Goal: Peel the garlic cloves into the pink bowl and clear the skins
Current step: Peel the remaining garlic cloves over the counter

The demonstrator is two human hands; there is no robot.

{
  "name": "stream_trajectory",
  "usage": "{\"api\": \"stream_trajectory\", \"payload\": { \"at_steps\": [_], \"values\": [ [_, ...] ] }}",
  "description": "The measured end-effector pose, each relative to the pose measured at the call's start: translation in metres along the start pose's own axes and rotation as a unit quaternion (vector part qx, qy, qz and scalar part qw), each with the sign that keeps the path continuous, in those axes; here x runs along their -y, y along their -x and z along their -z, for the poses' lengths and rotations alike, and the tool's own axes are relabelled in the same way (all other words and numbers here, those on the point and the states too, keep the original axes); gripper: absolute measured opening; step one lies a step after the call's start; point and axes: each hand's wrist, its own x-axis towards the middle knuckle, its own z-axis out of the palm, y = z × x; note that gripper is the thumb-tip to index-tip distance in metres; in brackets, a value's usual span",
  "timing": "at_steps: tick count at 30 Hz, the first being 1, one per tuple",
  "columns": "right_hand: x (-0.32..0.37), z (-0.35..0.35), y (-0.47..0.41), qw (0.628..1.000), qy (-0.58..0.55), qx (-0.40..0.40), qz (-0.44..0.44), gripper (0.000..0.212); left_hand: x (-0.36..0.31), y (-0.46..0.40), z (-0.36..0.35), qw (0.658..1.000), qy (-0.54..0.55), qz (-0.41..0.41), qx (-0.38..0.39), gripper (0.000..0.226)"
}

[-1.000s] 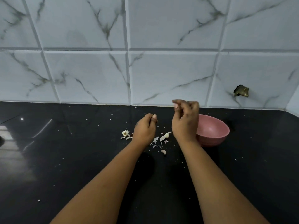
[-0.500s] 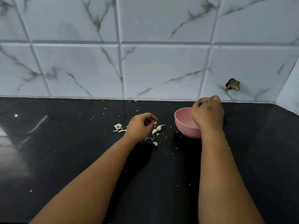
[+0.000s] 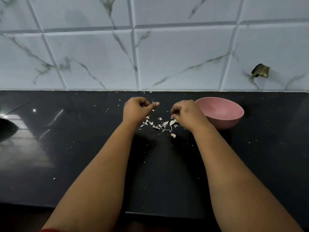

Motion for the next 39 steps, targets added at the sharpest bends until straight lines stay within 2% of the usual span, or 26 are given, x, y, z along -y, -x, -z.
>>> {"api": "stream_trajectory", "payload": {
  "at_steps": [3,5,7,10,13,17,18,21,22,25,28,33,36,39],
  "values": [
    [-0.007,-0.016,-0.003,0.992,0.072,0.099,-0.039,0.024,-0.001,0.002,-0.012,0.998,-0.040,-0.020,0.047,0.028],
    [-0.009,-0.022,-0.005,0.990,0.074,0.114,-0.041,0.023,-0.001,0.001,-0.017,0.995,-0.052,-0.024,0.077,0.010],
    [-0.009,-0.025,-0.008,0.992,0.061,0.106,-0.036,0.018,0.000,0.001,-0.018,0.995,-0.050,-0.011,0.090,0.003],
    [-0.007,-0.024,-0.009,0.998,0.015,0.053,-0.007,0.020,-0.002,0.003,-0.014,0.993,-0.056,-0.002,0.100,0.018],
    [-0.003,-0.021,-0.008,1.000,-0.011,-0.019,0.023,0.016,-0.004,0.005,-0.013,0.992,-0.059,0.010,0.107,0.023],
    [0.001,-0.019,-0.006,0.997,-0.028,-0.057,0.031,0.007,-0.007,0.007,-0.018,0.995,-0.072,-0.002,0.071,0.049],
    [0.001,-0.020,-0.006,0.996,-0.037,-0.069,0.029,0.004,-0.007,0.007,-0.019,0.995,-0.077,-0.011,0.065,0.048],
    [0.001,-0.021,-0.007,0.991,-0.097,-0.089,-0.008,0.006,-0.006,0.006,-0.024,0.995,-0.042,-0.023,0.084,0.020],
    [0.001,-0.022,-0.008,0.989,-0.121,-0.087,-0.022,0.008,-0.006,0.006,-0.025,0.994,-0.038,-0.021,0.101,0.019],
    [0.003,-0.028,-0.009,0.981,-0.167,-0.077,-0.058,0.013,-0.003,0.006,-0.027,0.988,-0.038,-0.026,0.147,0.028],
    [0.004,-0.032,-0.011,0.974,-0.196,-0.078,-0.083,0.015,-0.006,0.008,-0.027,0.989,-0.016,-0.026,0.143,0.038],
    [0.003,-0.034,-0.011,0.947,-0.280,-0.095,-0.124,0.006,-0.006,0.007,-0.027,0.995,0.028,-0.024,0.093,0.017],
    [0.006,-0.030,-0.009,0.919,-0.349,-0.109,-0.146,0.008,-0.006,0.006,-0.025,0.993,0.058,-0.018,0.097,0.007],
    [0.010,-0.028,-0.007,0.876,-0.437,-0.077,-0.188,0.009,-0.004,0.005,-0.026,0.992,0.039,-0.048,0.110,0.006]
  ]
}}
